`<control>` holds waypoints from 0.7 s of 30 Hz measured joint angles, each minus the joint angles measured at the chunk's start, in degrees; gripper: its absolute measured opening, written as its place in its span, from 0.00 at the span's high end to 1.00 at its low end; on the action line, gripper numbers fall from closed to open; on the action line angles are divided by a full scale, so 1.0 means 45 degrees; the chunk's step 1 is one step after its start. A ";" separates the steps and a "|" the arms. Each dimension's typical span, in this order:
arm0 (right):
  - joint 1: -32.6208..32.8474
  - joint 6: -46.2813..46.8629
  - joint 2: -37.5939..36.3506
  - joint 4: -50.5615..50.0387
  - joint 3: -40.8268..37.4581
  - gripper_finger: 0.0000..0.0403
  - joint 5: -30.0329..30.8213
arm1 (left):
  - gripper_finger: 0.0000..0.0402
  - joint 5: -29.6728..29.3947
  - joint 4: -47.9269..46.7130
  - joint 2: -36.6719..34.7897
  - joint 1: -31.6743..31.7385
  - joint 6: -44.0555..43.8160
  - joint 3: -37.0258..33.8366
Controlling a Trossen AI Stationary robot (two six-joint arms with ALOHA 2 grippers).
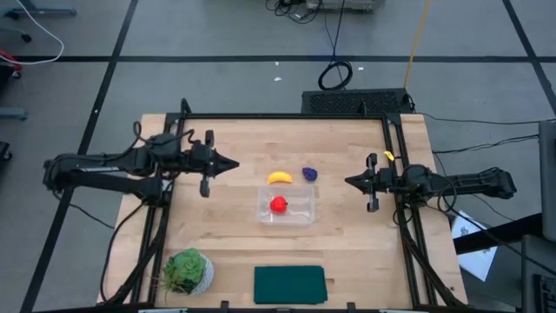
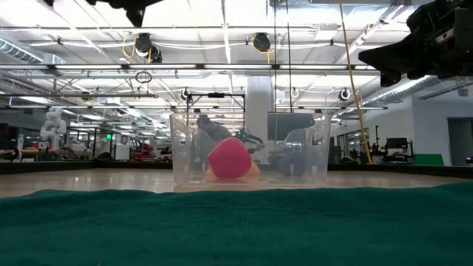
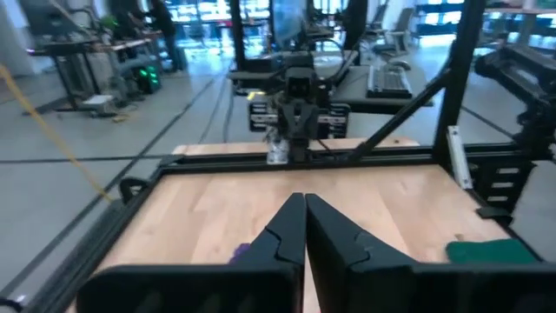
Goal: Pick and placing Produce into tupperware
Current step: Put the grapes into the transparent bin
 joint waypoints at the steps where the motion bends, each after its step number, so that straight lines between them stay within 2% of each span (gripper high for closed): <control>1: 0.0003 0.0001 0.0000 -0.0001 0.0000 1.00 0.0000 | 0.99 -0.0118 -0.0002 -0.0253 0.0010 -0.0003 -0.0225; 9: 0.0000 -0.0029 0.0000 0.0007 0.0000 1.00 0.0000 | 0.95 -0.0054 -0.0021 -0.1743 0.0112 -0.0767 -0.1423; 13: 0.0004 -0.0024 0.0000 0.0033 0.0000 1.00 0.0004 | 0.96 -0.0790 -0.1524 -0.2064 0.0117 -0.1335 -0.1438; 18: 0.0002 -0.0034 0.0000 0.0036 0.0000 1.00 0.0000 | 0.99 -0.1443 -0.2144 -0.2086 0.0065 -0.1459 -0.1438; 21: 0.0000 -0.0029 0.0000 0.0037 0.0000 1.00 0.0000 | 0.98 -0.1822 -0.2518 -0.2086 -0.0168 -0.1104 -0.1438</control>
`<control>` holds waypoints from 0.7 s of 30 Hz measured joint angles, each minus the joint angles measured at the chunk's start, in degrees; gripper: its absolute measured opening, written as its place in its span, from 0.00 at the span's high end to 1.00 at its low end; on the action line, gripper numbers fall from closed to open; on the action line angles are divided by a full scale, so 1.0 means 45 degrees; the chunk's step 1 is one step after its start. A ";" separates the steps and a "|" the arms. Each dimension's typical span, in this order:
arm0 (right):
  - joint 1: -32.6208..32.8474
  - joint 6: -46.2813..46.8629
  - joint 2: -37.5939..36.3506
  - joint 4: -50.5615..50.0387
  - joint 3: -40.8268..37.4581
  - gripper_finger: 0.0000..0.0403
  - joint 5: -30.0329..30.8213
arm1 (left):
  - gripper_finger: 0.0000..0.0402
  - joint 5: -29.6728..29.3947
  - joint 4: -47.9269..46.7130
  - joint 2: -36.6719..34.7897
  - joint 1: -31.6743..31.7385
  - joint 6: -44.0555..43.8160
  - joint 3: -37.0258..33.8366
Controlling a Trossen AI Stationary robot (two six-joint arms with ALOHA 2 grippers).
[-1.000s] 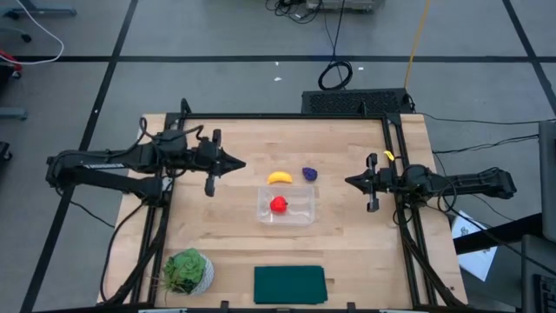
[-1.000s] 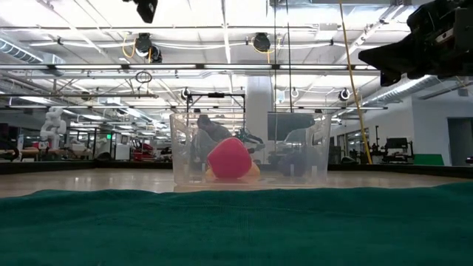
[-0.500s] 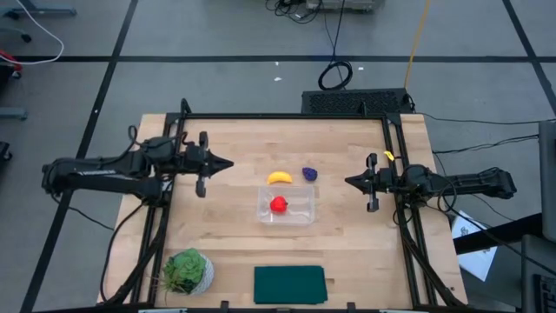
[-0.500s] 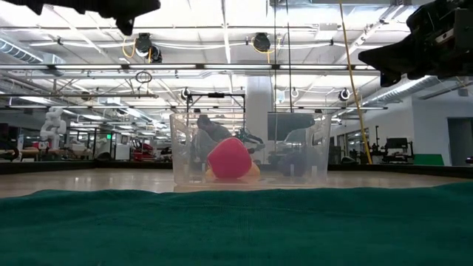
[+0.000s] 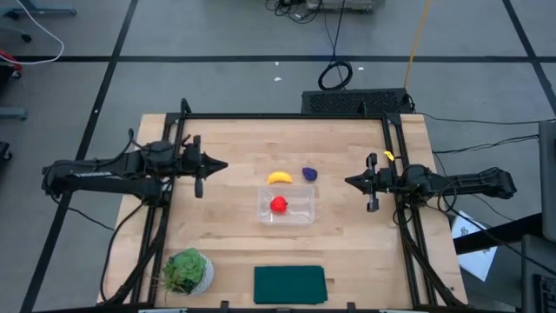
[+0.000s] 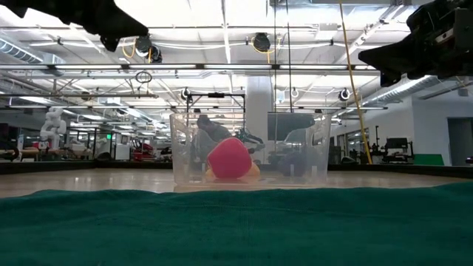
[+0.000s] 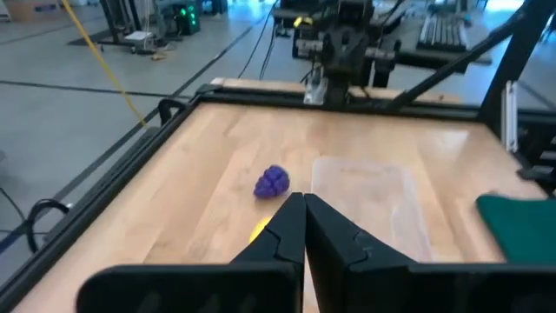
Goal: Pick and placing Produce into tupperware
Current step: Put the grapes into the transparent bin
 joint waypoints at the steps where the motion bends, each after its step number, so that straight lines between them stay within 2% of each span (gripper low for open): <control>1: 0.0001 0.0012 0.0000 -0.0004 0.0000 1.00 0.0000 | 0.97 -0.0180 -0.0102 -0.0008 -0.0094 0.0113 0.0000; 7: 0.0005 0.0029 0.0000 -0.0023 0.0000 1.00 0.0000 | 0.95 -0.0524 -0.0024 -0.0455 -0.0572 0.0560 -0.0024; 9: 0.0000 0.0022 -0.0003 -0.0077 0.0000 1.00 0.0000 | 0.96 -0.0486 0.0678 -0.0703 -0.0679 0.0777 -0.0283; 13: 0.0002 0.0028 -0.0005 -0.0073 0.0000 1.00 0.0000 | 0.98 0.0126 0.2168 -0.1363 -0.0702 0.1109 -0.1249; 21: 0.0001 0.0039 -0.0005 0.0021 0.0000 1.00 0.0000 | 0.97 0.0619 0.2246 -0.2207 -0.0695 0.1301 -0.2157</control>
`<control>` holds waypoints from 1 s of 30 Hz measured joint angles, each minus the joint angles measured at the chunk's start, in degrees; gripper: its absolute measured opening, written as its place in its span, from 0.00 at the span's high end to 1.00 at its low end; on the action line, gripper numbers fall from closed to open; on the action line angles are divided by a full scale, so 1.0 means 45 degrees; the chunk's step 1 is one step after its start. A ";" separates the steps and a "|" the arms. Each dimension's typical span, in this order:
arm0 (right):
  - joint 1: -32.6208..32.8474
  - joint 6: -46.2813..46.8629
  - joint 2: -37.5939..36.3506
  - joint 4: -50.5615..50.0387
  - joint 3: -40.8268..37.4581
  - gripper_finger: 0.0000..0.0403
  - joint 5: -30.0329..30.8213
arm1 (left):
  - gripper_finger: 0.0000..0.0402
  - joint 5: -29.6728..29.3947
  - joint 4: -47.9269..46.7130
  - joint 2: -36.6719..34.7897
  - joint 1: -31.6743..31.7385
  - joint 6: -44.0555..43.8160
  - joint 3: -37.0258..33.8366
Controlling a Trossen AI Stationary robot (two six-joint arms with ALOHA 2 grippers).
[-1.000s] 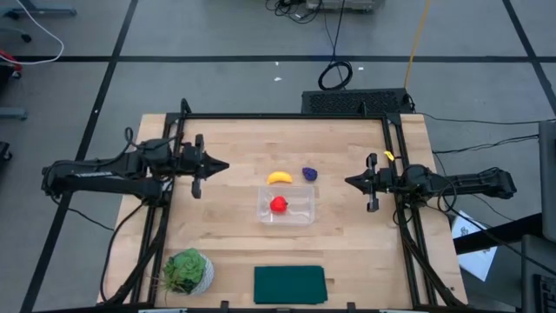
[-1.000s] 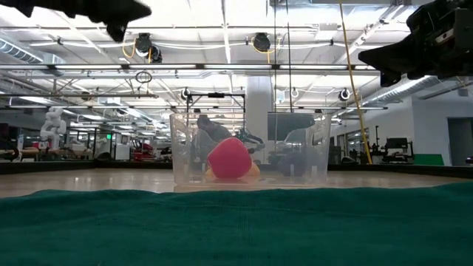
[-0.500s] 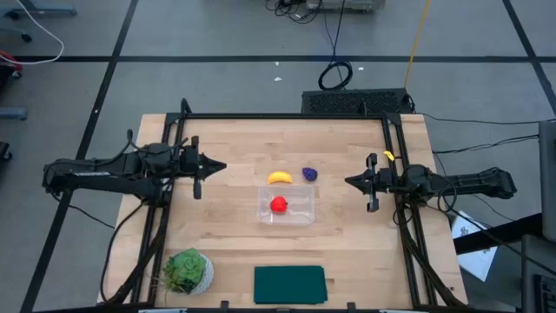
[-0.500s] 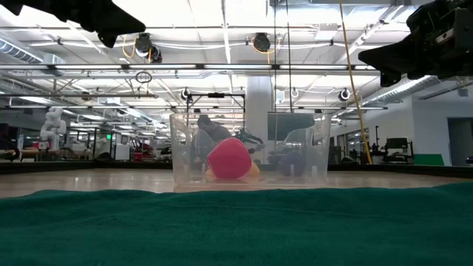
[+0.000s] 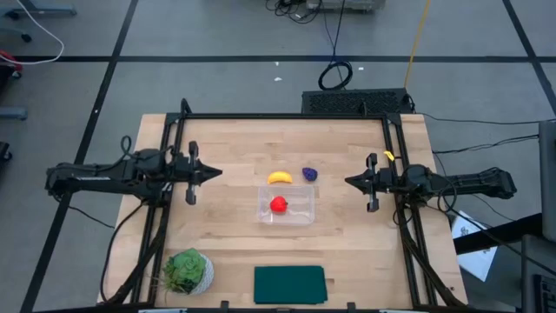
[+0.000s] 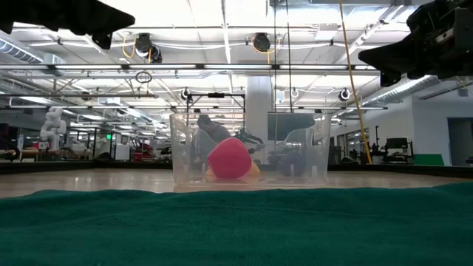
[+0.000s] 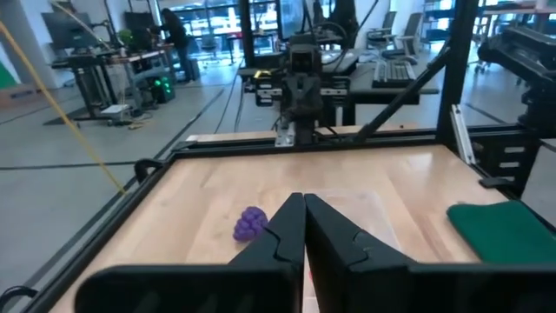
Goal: Pick and placing Produce into tupperware
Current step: Put the grapes into the transparent bin
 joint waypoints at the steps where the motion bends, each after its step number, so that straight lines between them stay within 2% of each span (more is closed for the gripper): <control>1: 0.0000 0.0000 0.0000 0.0000 0.0000 1.00 0.0000 | 0.96 -0.0002 -0.0007 -0.0073 0.0000 -0.0010 -0.0038; 6: 0.0000 0.0000 0.0000 0.0000 0.0000 1.00 0.0000 | 0.96 -0.0203 0.0056 -0.0546 0.0003 0.0025 -0.0545; 10: -0.0001 0.0002 0.0000 0.0000 0.0000 1.00 0.0000 | 0.99 -0.0894 0.0329 -0.0877 0.0003 0.0053 -0.1246; 18: -0.0001 -0.0005 0.0000 -0.0005 0.0000 1.00 0.0000 | 0.96 -0.0896 0.0867 -0.1105 0.0003 0.0102 -0.1849; 25: 0.0001 -0.0026 0.0000 -0.0005 0.0000 1.00 0.0000 | 0.99 -0.0766 0.1397 -0.1101 0.0003 0.0269 -0.2517; 30: -0.0001 -0.0044 0.0000 -0.0015 0.0000 1.00 0.0000 | 0.97 -0.0695 0.1289 -0.1100 0.0003 0.0432 -0.2617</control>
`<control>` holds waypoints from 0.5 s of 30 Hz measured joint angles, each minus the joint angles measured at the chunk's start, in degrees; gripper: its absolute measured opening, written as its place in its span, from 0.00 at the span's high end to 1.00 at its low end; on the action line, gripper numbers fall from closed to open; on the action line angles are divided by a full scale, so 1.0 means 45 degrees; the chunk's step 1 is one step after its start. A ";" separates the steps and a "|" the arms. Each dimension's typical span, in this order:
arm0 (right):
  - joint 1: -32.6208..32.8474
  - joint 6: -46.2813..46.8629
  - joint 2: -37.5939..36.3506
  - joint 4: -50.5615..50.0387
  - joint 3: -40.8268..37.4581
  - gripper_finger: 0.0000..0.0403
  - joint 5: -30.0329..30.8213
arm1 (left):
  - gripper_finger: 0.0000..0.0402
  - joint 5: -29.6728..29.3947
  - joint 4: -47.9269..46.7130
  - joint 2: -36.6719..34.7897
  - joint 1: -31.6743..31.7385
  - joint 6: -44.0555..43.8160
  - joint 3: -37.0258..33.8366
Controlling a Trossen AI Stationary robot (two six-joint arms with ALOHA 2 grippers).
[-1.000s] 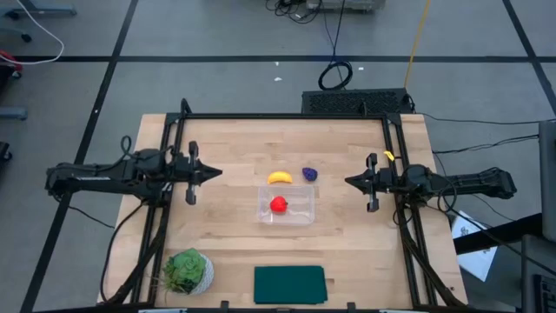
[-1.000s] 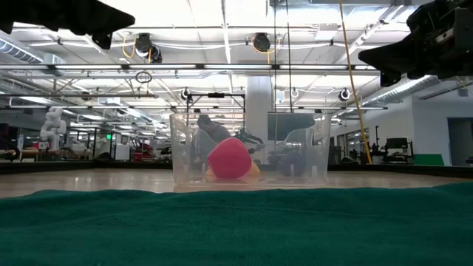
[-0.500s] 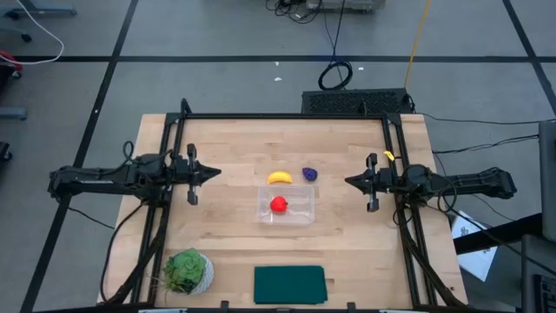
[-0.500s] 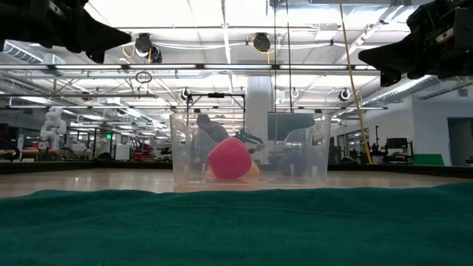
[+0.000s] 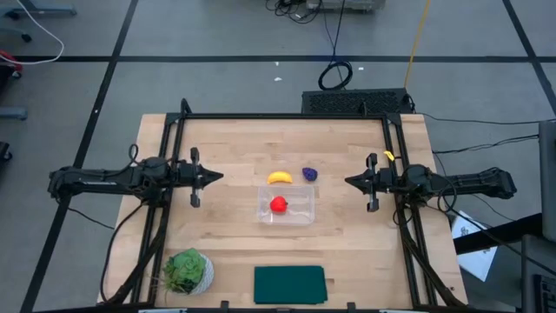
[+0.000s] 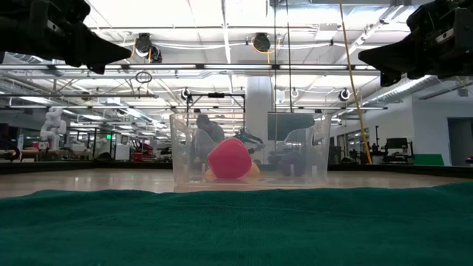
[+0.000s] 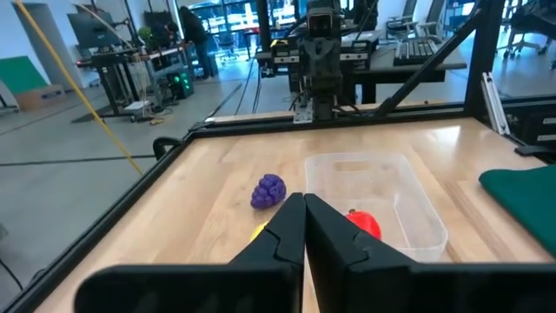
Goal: Pick and placing Produce into tupperware
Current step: Put the grapes into the transparent bin
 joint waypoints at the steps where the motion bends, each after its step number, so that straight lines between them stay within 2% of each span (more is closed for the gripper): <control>1: 0.0001 0.0000 0.0000 -0.0003 0.0000 1.00 0.0000 | 0.96 0.0041 0.0000 0.0000 0.0000 -0.0010 0.0000; 10: 0.0000 0.0340 0.0000 -0.0053 0.0000 1.00 0.0000 | 0.99 0.0671 -0.0036 0.0012 0.0000 0.0037 0.0000; 15: 0.0003 0.0963 0.0098 -0.0060 0.0000 1.00 0.0000 | 0.96 0.0669 -0.0185 0.0015 0.0000 0.0044 0.0000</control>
